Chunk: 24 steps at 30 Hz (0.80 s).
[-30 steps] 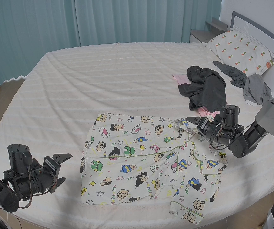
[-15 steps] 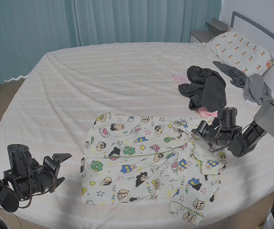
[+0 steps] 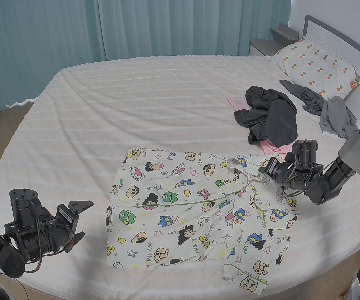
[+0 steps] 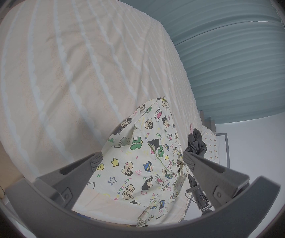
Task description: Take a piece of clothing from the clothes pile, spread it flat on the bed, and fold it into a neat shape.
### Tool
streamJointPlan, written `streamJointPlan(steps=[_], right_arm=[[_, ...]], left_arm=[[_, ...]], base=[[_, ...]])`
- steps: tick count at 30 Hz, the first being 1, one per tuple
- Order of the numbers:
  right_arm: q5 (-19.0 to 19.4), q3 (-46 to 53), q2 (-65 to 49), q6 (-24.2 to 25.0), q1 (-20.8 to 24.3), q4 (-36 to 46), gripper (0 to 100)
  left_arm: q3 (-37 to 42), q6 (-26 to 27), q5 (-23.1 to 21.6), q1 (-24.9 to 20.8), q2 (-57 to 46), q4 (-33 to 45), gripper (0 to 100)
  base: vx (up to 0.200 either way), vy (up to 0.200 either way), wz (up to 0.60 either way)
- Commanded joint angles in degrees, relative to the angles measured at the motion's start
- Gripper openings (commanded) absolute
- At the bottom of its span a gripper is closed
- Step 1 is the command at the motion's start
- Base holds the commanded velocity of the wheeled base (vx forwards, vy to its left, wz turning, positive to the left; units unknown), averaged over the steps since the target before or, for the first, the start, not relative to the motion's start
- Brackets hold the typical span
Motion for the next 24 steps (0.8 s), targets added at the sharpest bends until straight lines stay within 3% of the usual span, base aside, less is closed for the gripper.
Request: streamJointPlan(steps=[1, 4, 5, 17, 24], right_arm=[[0.4, 2.5, -0.2, -0.4, -1.7, -0.2, 0], [0.5, 4.2, -0.3, -1.7, -2.3, -0.3, 0], [0.5, 4.7, -0.5, -2.6, -2.4, -0.4, 100], [0.6, 4.5, 2.0, -3.4, -1.7, -7.7, 100], [0.4, -0.4, 5.9, -0.7, -0.4, -7.7, 100]], left_arm=[[0.0, 0.0, 0.0, 0.0, 0.2, 0.0, 100], [0.0, 0.0, 0.0, 0.0, 0.2, 0.0, 100], [0.0, 0.0, 0.0, 0.0, 0.2, 0.0, 100], [0.0, -0.7, 0.0, -0.1, 0.4, 0.0, 100], [-0.1, -1.3, -0.1, -0.1, 0.4, 0.0, 100]], base=[[0.000, 0.000, 0.00], [0.000, 0.000, 0.00], [0.000, 0.000, 0.00], [0.000, 0.000, 0.00], [0.000, 0.000, 0.00]])
